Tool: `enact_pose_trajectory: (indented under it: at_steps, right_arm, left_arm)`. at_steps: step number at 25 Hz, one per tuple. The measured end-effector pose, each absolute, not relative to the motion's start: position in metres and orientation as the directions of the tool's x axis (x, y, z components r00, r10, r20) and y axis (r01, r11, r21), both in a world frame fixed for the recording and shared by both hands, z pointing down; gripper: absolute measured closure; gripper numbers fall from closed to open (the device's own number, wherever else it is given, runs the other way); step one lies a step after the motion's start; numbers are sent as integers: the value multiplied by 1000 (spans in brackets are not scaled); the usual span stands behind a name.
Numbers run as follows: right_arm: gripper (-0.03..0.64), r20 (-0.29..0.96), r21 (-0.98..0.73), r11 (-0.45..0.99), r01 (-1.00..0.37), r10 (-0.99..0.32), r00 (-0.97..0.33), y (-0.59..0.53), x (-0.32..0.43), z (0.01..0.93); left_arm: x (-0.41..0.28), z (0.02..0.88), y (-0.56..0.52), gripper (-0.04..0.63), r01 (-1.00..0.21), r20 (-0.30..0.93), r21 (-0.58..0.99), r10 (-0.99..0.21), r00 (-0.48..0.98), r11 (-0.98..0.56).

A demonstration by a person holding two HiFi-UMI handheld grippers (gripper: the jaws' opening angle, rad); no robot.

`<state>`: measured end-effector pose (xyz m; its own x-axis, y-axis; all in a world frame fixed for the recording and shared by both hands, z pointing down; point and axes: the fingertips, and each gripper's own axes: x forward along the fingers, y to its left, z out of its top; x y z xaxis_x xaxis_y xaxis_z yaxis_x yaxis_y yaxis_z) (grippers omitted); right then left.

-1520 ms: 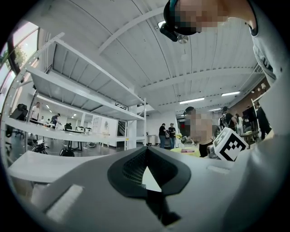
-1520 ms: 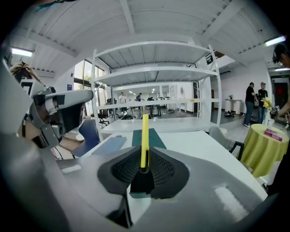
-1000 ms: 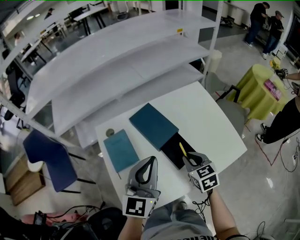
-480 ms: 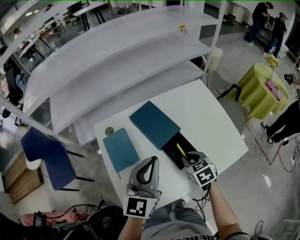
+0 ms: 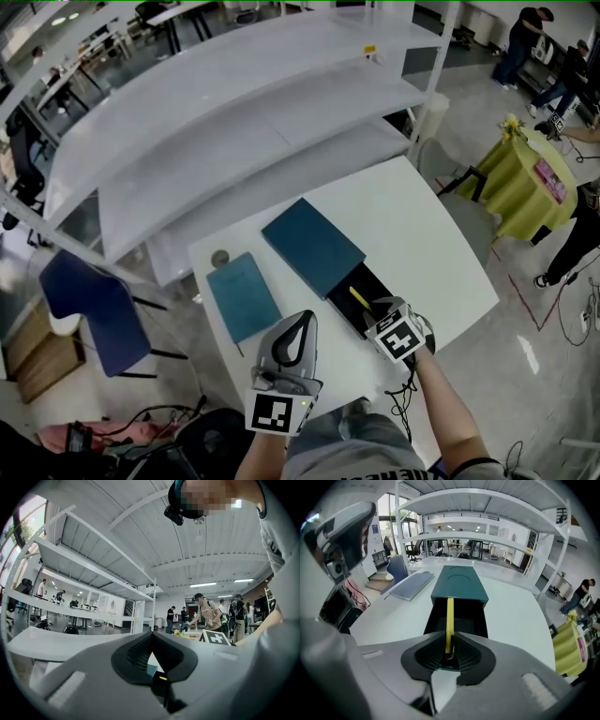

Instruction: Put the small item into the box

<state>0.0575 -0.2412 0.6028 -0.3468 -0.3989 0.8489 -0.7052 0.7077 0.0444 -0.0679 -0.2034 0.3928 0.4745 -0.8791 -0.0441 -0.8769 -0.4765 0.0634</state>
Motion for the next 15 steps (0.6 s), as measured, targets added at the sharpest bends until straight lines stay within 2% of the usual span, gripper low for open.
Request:
enact_pose_trajectory:
  at_steps: [15]
  right_arm:
    - [554, 920, 96, 768, -634, -312, -238, -252, 53, 629]
  left_arm:
    - [-83, 398, -207, 575, -888, -38, 72, -891, 453, -455]
